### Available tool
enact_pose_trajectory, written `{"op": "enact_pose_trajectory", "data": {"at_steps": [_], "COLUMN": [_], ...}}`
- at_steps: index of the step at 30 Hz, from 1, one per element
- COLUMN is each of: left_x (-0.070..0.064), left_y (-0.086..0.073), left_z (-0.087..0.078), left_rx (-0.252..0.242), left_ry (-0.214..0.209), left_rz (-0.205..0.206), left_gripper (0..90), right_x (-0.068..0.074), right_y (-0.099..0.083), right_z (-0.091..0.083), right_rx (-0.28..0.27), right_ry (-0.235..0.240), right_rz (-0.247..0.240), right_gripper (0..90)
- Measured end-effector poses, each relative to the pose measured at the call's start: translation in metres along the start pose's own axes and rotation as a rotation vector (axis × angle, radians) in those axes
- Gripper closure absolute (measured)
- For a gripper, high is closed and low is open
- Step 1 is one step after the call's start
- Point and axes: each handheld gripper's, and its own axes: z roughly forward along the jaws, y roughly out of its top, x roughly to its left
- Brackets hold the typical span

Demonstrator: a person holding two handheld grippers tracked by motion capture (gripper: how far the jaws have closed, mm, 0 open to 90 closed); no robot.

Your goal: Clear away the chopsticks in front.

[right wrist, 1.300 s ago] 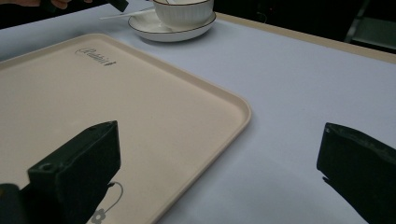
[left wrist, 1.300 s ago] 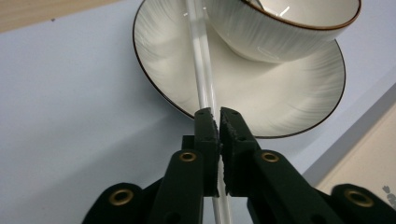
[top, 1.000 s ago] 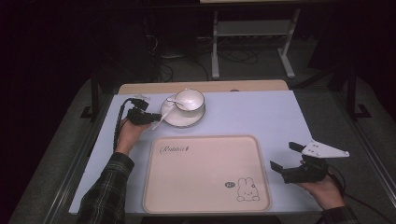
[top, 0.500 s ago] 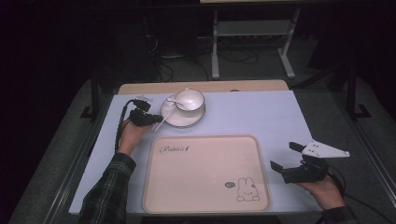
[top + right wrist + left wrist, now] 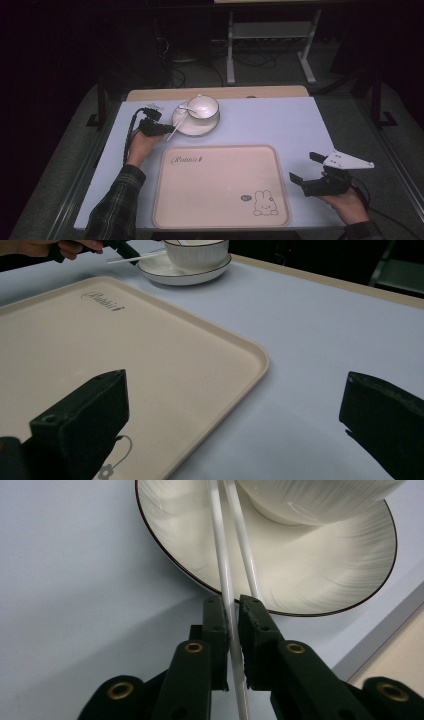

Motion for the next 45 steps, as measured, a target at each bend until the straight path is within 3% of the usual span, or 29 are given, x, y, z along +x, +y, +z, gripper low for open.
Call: {"op": "enact_pose_trajectory", "data": {"at_steps": [6, 9, 18, 35, 40, 45], "left_x": [0.001, -0.001, -0.001, 0.005, 0.001, -0.012], "left_y": [0.000, 0.001, -0.001, -0.047, -0.064, -0.083], "left_z": [-0.004, -0.006, -0.022, -0.073, -0.093, -0.107], "left_rx": [-0.005, -0.012, -0.046, -0.040, -0.047, -0.036], "left_ry": [0.041, 0.054, 0.038, 0.046, 0.043, 0.031], "left_rz": [-0.017, -0.004, -0.020, -0.031, -0.036, -0.021], "left_gripper": [86.1, 86.2, 86.2, 86.2, 86.2, 86.1], "right_x": [0.000, 0.000, 0.000, 0.000, 0.000, 0.001], "right_y": [0.000, 0.000, 0.000, 0.000, 0.000, 0.001], "right_z": [0.000, 0.000, -0.001, -0.002, -0.002, -0.001], "right_rx": [-0.001, 0.000, -0.004, -0.006, -0.004, -0.003], "right_ry": [0.000, -0.001, -0.001, -0.006, -0.005, -0.003], "right_rz": [0.000, 0.002, 0.002, -0.002, -0.005, -0.008], "right_gripper": [0.0, 0.0, 0.0, 0.0, 0.0, 0.0]}}
